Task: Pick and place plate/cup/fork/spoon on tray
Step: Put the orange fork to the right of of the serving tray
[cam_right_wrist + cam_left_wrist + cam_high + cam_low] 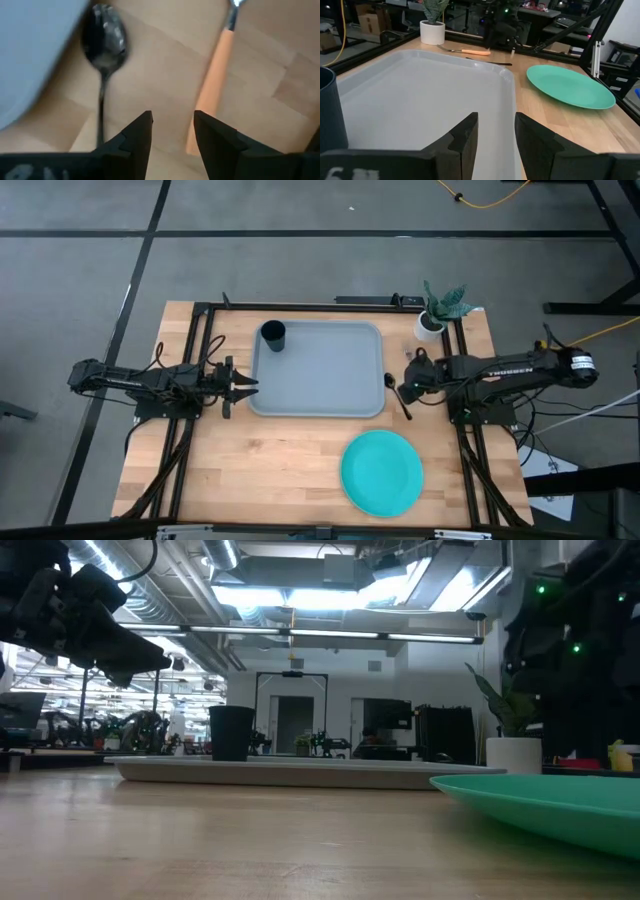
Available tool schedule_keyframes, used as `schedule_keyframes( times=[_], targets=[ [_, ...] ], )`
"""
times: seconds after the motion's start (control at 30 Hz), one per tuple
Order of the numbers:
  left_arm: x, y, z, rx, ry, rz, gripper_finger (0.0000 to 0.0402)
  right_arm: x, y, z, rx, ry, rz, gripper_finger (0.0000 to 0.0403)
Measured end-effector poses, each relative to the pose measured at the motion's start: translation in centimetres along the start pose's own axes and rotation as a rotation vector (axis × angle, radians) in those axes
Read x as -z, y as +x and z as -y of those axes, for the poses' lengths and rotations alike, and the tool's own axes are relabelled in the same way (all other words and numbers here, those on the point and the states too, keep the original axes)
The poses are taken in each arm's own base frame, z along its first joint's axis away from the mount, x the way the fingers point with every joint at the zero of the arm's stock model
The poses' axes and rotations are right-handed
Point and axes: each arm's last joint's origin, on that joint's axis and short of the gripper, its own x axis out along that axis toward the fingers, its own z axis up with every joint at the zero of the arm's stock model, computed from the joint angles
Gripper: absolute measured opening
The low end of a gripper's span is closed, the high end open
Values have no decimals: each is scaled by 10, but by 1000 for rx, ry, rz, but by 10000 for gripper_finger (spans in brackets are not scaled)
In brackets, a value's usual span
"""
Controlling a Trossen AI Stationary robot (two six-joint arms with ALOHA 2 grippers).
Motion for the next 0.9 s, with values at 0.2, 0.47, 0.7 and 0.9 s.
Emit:
schedule_keyframes(
  times=[0.2,0.47,0.7,0.9],
  targets=[
    [0,0,0,0,0,0,122,-2,8,11,35,60,2,152],
    [0,0,0,0,0,0,122,-9,18,16,142,80,28,152],
    [0,0,0,0,0,0,122,-13,30,11,160,22,4,152],
    [0,0,0,0,0,0,122,-13,38,9,174,3,-43,152]
  ],
)
